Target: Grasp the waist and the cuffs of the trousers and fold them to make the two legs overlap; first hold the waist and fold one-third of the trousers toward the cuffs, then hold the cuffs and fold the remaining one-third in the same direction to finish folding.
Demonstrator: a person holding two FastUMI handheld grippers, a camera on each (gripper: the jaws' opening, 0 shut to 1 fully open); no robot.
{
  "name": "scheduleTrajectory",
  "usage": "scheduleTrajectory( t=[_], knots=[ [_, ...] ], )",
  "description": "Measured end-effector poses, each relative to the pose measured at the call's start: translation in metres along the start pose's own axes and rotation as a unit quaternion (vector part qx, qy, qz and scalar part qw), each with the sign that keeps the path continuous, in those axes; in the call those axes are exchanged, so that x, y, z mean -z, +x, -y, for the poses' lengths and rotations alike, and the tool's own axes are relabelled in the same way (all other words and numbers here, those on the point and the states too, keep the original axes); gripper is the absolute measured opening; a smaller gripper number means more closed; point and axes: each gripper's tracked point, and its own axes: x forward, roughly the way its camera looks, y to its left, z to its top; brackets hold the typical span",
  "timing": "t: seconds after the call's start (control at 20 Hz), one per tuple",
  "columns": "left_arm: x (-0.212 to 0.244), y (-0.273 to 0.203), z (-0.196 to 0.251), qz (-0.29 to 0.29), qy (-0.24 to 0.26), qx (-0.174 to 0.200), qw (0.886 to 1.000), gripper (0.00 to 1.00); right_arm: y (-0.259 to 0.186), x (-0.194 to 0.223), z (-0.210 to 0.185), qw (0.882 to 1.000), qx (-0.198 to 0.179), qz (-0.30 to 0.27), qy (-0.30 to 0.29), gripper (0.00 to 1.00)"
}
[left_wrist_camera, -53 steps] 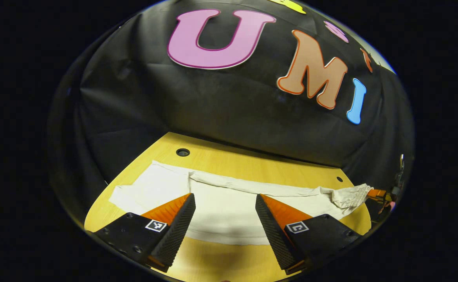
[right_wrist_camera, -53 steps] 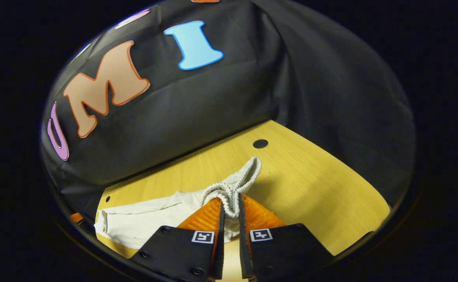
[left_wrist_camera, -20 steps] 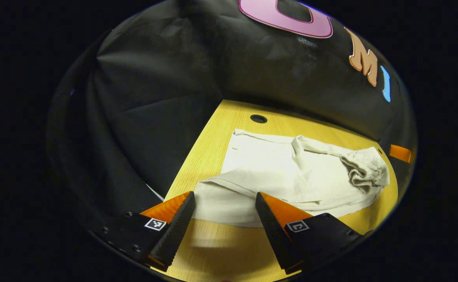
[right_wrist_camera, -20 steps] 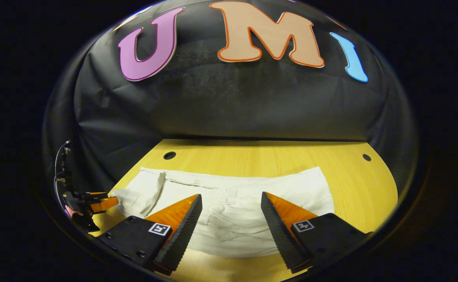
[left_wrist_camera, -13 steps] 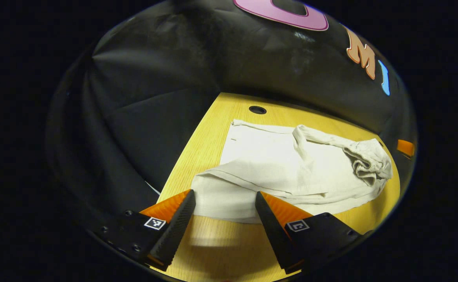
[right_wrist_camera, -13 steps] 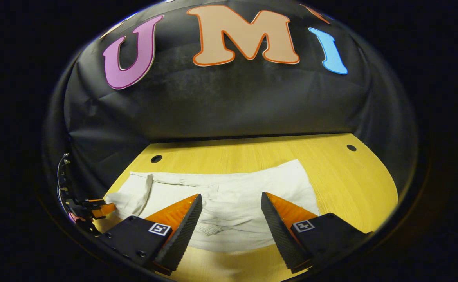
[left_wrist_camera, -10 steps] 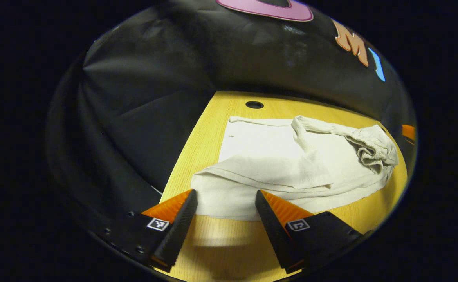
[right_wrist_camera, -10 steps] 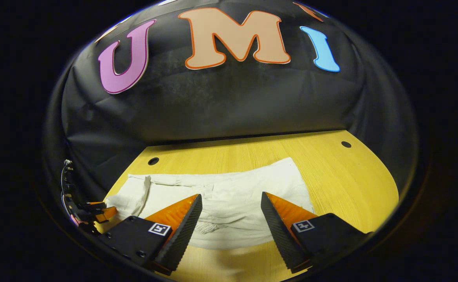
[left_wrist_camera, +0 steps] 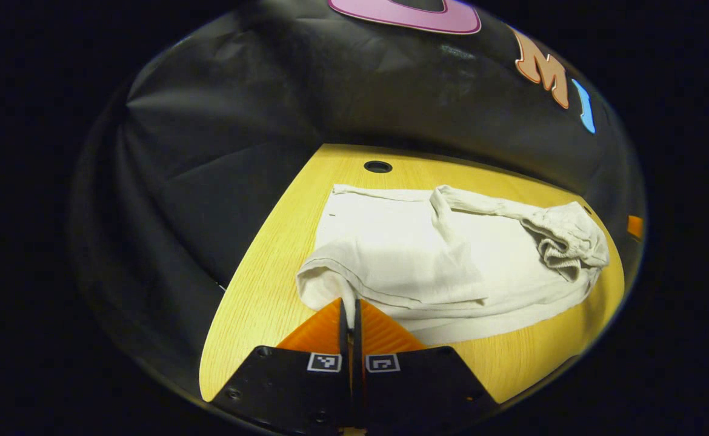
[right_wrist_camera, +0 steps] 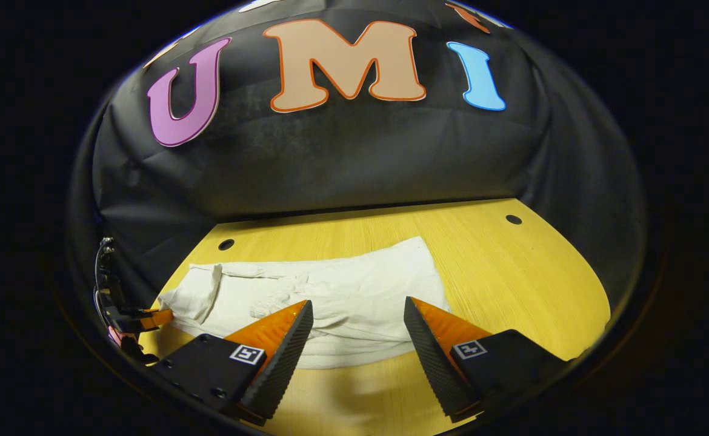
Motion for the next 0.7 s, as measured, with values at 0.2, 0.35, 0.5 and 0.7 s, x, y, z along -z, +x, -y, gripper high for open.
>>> scheduleTrajectory(
  t=[0.2,0.35,0.5,0.7],
  knots=[
    [-0.012,-0.004,0.009,0.020,-0.016,-0.007,1.000,0.00,-0.006,-0.005,0.019,1.000,0.009,0.003,-0.001,0.92],
    [-0.030,-0.013,0.033,0.041,-0.027,0.006,0.999,0.00,-0.010,-0.010,0.034,1.000,0.014,0.009,0.002,0.92],
    [-0.054,-0.024,0.067,0.062,-0.034,0.028,0.997,0.00,-0.014,-0.013,0.046,1.000,0.013,0.011,0.004,0.93],
    [-0.089,-0.038,0.136,0.087,-0.035,0.074,0.993,0.00,-0.020,-0.012,0.065,1.000,0.007,0.006,0.004,0.92]
  ],
)
